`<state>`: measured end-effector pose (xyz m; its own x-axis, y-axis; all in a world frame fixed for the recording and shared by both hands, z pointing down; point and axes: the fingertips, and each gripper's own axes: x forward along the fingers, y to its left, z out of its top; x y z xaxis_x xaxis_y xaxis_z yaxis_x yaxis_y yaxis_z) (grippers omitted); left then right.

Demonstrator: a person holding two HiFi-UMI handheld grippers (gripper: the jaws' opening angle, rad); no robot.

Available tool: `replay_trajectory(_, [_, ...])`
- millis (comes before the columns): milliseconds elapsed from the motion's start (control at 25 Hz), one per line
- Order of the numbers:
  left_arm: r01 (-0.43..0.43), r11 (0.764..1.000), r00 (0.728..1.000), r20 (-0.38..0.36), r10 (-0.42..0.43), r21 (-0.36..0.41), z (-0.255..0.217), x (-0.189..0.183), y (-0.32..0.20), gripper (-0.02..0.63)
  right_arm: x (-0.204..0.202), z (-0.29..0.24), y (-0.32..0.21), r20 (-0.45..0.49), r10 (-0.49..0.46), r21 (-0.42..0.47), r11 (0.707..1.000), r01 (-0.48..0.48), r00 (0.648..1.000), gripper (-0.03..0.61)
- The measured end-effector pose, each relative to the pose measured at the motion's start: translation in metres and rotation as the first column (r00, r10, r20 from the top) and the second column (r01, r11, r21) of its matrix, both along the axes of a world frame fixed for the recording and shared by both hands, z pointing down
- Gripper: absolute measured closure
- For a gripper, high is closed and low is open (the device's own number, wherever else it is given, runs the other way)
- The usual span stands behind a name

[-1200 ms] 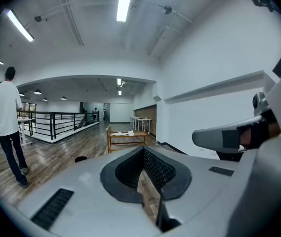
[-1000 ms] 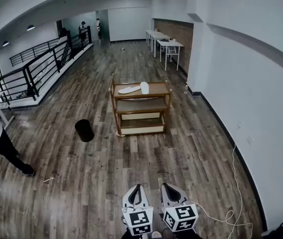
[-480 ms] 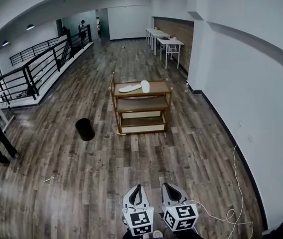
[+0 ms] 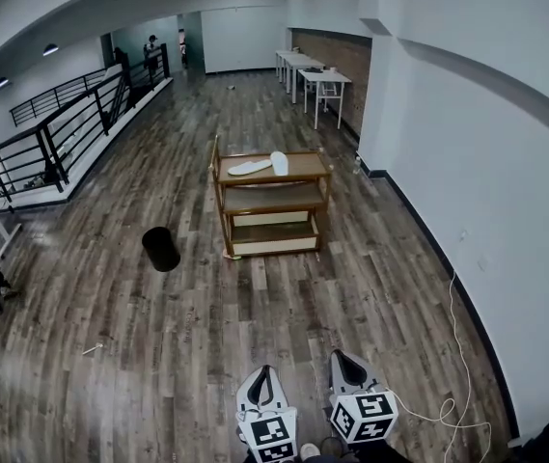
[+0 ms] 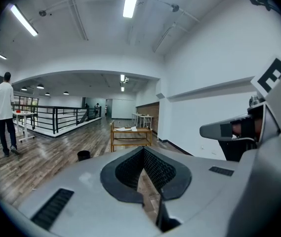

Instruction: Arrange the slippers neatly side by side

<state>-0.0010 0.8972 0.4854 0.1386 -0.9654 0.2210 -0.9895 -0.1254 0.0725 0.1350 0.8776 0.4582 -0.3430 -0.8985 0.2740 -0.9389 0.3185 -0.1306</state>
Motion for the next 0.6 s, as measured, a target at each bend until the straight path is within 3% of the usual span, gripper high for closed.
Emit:
replay_trajectory(320, [-0.026,0.999,0.999,-0.028,0.025,-0.03,0.021,0.005,-0.002,0.613,-0.008,0.021,0.002,-0.028,-0.001,-0.032,0.999,0.0,1.0,0.58])
replay_trajectory(600, [-0.027,0.999,0.999,-0.026,0.026,-0.045,0.03,0.013,-0.06,0.613,0.0,0.03,-0.06,-0.039,-0.007,-0.034,0.999,0.005,0.999,0.58])
